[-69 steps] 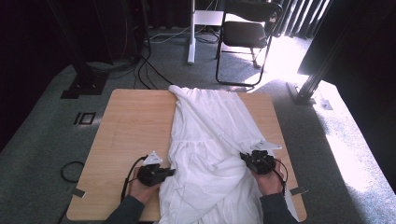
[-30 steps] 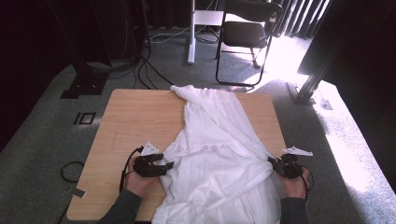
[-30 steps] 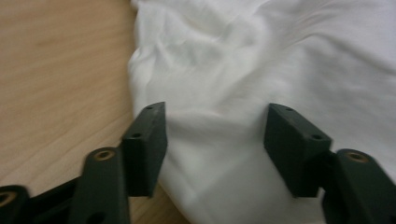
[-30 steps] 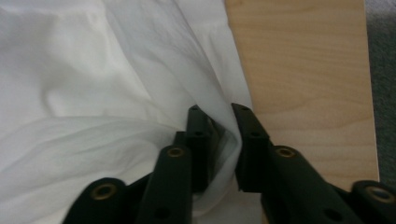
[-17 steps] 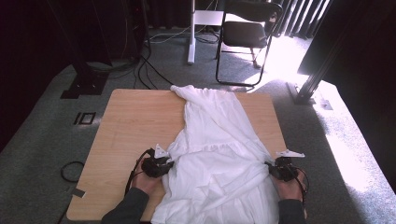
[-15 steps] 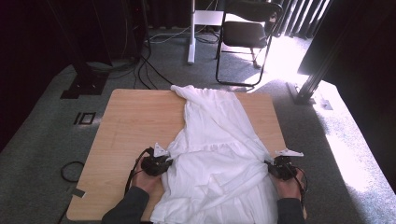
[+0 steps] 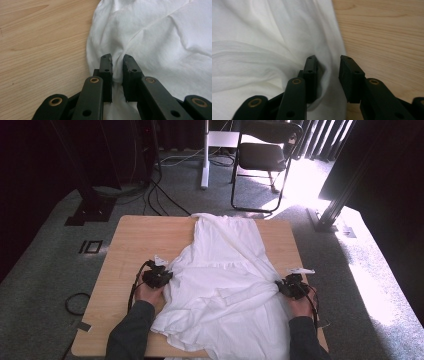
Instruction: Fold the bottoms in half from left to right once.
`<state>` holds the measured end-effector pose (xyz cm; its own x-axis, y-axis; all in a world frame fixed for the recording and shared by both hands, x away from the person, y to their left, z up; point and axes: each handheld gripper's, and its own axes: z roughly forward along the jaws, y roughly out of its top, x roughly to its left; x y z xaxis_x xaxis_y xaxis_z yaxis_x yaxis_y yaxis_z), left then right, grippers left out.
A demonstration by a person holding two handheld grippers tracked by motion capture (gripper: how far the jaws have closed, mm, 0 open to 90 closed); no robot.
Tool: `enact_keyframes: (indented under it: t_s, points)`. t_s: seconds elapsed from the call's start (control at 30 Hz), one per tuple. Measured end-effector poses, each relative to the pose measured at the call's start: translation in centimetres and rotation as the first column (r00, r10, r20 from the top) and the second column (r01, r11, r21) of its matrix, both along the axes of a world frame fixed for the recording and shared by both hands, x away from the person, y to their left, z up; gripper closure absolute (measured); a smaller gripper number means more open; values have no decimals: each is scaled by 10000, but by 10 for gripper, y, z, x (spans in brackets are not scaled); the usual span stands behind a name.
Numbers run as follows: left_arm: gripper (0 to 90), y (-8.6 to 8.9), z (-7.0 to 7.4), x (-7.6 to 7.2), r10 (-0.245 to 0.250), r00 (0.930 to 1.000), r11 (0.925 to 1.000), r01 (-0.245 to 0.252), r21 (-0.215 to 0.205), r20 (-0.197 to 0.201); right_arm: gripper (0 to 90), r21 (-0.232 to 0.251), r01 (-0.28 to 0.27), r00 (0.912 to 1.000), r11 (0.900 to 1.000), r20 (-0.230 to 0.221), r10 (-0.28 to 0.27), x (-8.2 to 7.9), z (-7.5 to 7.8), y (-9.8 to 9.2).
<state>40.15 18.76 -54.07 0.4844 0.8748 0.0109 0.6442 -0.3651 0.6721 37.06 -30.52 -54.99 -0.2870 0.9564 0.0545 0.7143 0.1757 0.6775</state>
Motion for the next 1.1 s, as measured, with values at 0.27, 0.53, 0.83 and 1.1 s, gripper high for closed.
enact_keyframes:
  t_s: [0.27, 0.53, 0.83, 1.1]
  points:
    - [666, 16, 11, -23, 36, 9991, 9986, -13, -525, 431, 599, -127, 658, 9938, 9978, 910, -643, -30, 19, -12]
    - [600, 29, 24, -48, 5, 9969, 9946, 76, -1034, 781, 445, 1374, -1261, 9774, 9825, 1865, 993, -43, 48, 29]
    - [572, 29, 18, -70, -318, 9966, 9884, 426, -1461, 758, 326, 292, -2155, 9752, 9761, 575, 2136, -33, 10, 81]
    - [568, 22, 11, -94, -729, 9954, 9822, 825, -1687, 627, 880, 161, -2198, 9745, 9754, 489, 2188, -51, 13, 68]
